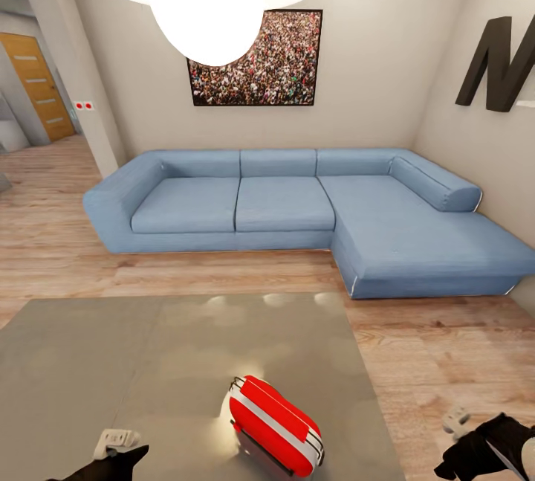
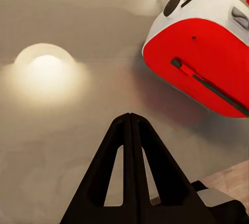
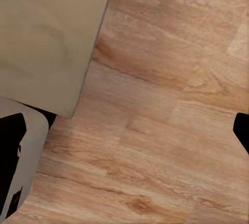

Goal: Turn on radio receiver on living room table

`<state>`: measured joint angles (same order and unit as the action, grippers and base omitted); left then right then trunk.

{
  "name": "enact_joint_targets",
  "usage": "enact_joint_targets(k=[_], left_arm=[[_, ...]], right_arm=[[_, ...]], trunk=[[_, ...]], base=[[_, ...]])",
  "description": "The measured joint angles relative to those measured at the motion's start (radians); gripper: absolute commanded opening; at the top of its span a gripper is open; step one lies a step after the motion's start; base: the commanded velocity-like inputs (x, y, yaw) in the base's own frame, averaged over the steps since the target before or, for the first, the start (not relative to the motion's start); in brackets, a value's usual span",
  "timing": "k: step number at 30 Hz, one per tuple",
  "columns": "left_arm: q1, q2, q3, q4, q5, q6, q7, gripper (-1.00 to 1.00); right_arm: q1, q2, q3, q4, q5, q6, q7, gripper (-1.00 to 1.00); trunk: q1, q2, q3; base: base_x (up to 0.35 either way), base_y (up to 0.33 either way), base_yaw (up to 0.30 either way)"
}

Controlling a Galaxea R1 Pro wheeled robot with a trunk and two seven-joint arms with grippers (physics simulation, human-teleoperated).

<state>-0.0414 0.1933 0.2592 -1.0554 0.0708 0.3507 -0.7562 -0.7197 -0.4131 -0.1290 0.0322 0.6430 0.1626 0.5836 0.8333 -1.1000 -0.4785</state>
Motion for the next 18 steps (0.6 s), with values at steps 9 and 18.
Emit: enact_joint_targets(k=[9, 18], left_arm=[[0.0, -0.001, 0.0, 0.003, 0.003, 0.001, 0.0, -1.0], [0.0, 0.0, 0.0, 0.003, 0.003, 0.001, 0.0, -1.0]], right_arm=[[0.051, 0.024, -0.001, 0.0, -0.002, -0.001, -0.038, 1.0], [0.157, 0.038, -0.005, 0.0, -0.1, -0.012, -0.099, 1.0]], trunk=[[0.0, 0.0, 0.0], [0.0, 0.0, 0.0]], base=[[0.0, 0.0, 0.0], [0.0, 0.0, 0.0]])
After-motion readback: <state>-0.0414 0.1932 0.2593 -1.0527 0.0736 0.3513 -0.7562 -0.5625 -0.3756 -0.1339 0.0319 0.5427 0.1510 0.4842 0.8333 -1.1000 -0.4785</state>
